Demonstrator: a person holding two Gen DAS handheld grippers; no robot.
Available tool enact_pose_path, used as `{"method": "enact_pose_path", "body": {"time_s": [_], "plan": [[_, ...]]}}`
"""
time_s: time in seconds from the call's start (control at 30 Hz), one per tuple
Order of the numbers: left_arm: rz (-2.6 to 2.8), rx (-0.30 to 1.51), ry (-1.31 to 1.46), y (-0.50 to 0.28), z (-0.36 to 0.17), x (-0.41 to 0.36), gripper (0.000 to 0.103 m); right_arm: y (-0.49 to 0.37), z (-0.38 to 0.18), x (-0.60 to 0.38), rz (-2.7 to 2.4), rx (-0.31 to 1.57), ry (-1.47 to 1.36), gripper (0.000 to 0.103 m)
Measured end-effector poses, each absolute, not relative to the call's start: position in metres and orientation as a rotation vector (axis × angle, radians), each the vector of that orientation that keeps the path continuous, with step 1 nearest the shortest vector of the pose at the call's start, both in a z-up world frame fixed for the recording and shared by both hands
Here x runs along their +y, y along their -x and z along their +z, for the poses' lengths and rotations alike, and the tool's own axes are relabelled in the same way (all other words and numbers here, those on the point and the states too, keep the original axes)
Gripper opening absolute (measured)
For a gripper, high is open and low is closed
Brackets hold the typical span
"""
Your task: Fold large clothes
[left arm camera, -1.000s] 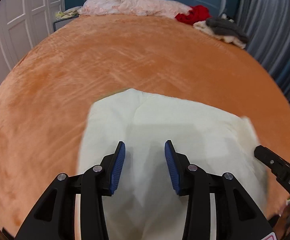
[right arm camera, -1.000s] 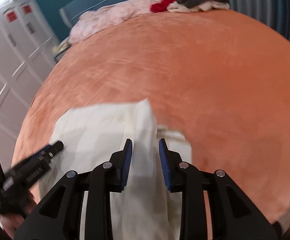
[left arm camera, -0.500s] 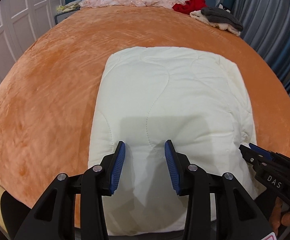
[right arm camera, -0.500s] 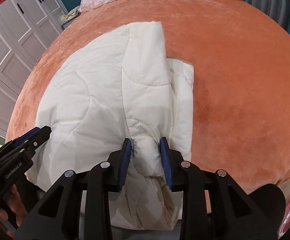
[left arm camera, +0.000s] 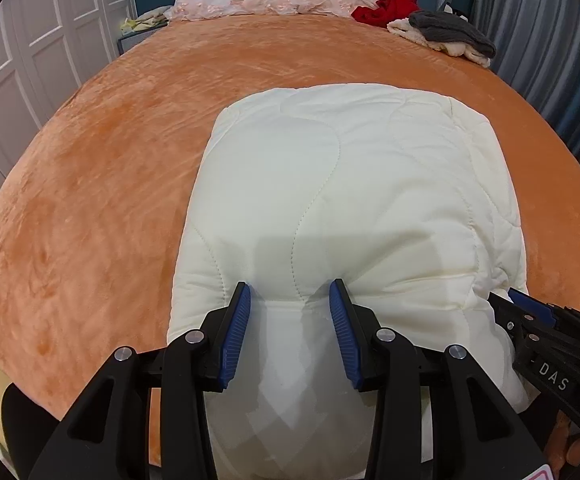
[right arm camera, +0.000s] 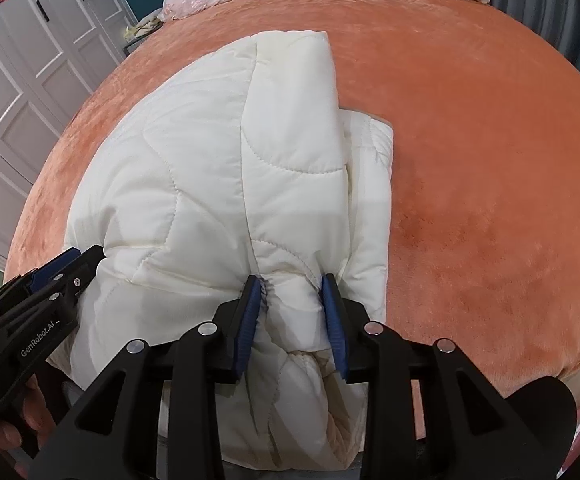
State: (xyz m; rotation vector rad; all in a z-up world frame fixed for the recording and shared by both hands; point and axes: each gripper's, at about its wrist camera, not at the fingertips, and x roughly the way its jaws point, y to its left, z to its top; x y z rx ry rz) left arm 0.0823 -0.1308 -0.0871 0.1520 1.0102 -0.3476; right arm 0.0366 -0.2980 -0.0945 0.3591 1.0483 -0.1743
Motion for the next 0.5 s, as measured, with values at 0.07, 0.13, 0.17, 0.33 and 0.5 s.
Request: {"method": "enact_pose_path", "body": {"time_s": [0.07,0.13,0.17,0.33,0.5], "plan": [[-0.342,1.007,-0.158,-0.082,-0.088,-0.132,0.039,-0.038,-0.096,-0.298,-0.175,1.049,-0.354,0.031],[-0.337,1.004,-0.161,-0.081,-0.089,-0.133,0.039,-0.039,-0.097,-0.297,-0.178,1.049,-0.350,0.031],[-0.335,1.002,-0.163,-0.081,-0.089,-0.133,0.039,-0.040,-0.097,-0.296,-0.177,1.048,-0.347,0.031],[-0.331,0.998,-0.171,-0.079,-0.089,-0.133,0.039,-0.040,-0.098,-0.292,-0.187,1.039,-0.347,0.031],[-0.358,1.022,-0.126,-0.081,-0.076,-0.125,0.039,-0.030,-0.084,-0.290,-0.200,1.010,-0.329,0.041]]}}
